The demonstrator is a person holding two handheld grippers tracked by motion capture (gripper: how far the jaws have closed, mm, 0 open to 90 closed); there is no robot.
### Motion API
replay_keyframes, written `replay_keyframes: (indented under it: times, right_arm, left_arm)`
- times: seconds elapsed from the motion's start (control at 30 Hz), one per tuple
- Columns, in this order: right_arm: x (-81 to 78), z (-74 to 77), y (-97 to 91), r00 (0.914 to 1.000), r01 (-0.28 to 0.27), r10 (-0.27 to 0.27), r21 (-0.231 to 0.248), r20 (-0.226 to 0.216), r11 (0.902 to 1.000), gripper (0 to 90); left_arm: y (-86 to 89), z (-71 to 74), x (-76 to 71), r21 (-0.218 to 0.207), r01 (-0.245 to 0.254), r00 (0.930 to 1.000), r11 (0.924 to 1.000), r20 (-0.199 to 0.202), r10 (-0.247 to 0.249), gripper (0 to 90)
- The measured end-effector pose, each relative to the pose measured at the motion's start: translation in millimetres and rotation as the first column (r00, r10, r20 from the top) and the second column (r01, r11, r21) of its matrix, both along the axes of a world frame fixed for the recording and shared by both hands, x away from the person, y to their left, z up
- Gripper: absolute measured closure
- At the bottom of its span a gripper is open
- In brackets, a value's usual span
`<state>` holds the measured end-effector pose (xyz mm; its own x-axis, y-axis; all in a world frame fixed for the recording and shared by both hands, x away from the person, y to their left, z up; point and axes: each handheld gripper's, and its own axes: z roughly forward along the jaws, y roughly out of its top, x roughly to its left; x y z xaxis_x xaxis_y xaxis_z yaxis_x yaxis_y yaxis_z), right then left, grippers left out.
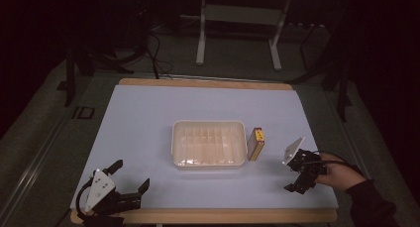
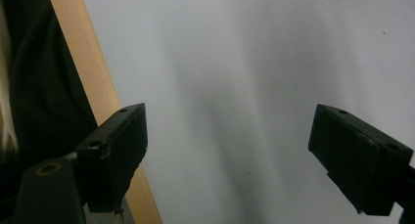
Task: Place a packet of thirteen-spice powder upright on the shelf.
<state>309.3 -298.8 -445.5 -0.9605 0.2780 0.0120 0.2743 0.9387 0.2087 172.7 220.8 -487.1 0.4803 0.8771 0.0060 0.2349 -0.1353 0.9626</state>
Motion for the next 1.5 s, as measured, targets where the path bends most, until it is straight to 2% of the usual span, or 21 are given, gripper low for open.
replay_keyframes:
  times: [0.13,0.3,0.37,0.5,0.63,0.7,0.77,0.87,1.0,1.2,1.4,1.5]
  right_arm:
    - [0.8,2.4,8.7,0.9993,-0.030,0.029,-0.047,-0.025,0.9985,14.6]
    - [0.1,5.2,20.3,0.9948,-0.083,0.077,-0.097,-0.066,0.9918,15.4]
    - [-0.3,5.9,22.5,0.9939,-0.089,0.081,-0.099,-0.075,0.9911,15.4]
    - [-0.6,9.8,33.2,0.9872,-0.133,0.120,-0.123,-0.105,0.9835,15.4]
    - [1.3,14.8,41.5,0.9821,-0.154,0.139,-0.119,-0.128,0.9809,14.8]
    - [0.4,16.9,45.6,0.9787,-0.170,0.152,-0.127,-0.138,0.9773,14.5]
    - [-0.9,18.4,50.0,0.9716,-0.200,0.181,-0.120,-0.152,0.9723,14.5]
    - [-2.6,21.4,55.5,0.9675,-0.221,0.201,-0.130,-0.154,0.9665,14.5]
    - [-5.2,26.5,62.5,0.9608,-0.252,0.234,-0.116,-0.149,0.9607,14.5]
    - [-10.5,35.4,73.0,0.9497,-0.300,0.282,-0.138,-0.136,0.9439,14.8]
    - [-12.8,42.6,83.7,0.9345,-0.345,0.330,-0.111,-0.134,0.9321,14.6]
    - [-12.4,45.4,88.0,0.9344,-0.347,0.332,-0.123,-0.130,0.9298,14.3]
  left_arm:
    - [-0.1,0.0,0.1,0.000,0.001,1.0000,1.0000,0.000,-0.001,0.1]
    - [-0.1,-0.2,0.5,-0.005,0.007,1.0000,1.0000,-0.001,-0.007,0.1]
    - [-0.1,-0.5,1.1,-0.008,0.006,1.0000,0.9999,-0.004,-0.006,0.1]
    - [-0.7,-0.5,1.4,-0.002,0.010,1.0000,1.0000,-0.003,-0.010,0.1]
    - [-0.8,-0.5,1.5,0.000,0.013,0.9999,0.9999,-0.001,-0.013,0.1]
    - [-1.0,-0.8,1.7,-0.002,0.015,0.9999,0.9999,-0.004,-0.015,0.1]
    - [-0.8,-1.1,1.6,0.000,0.017,0.9998,0.9999,-0.002,-0.017,0.1]
    - [-0.2,-1.6,1.5,0.004,0.018,0.9998,0.9998,-0.002,-0.018,0.1]
    - [0.8,-2.0,0.9,0.001,0.017,0.9998,0.9999,-0.005,-0.017,0.1]
    - [-0.4,-1.5,0.6,0.002,0.023,0.9997,0.9997,-0.003,-0.023,0.1]
    - [-1.4,-1.4,2.1,-0.001,0.026,0.9996,0.9997,-0.006,-0.026,0.1]
    - [-1.7,-1.5,2.0,0.003,0.032,0.9994,0.9995,-0.013,-0.032,0.1]
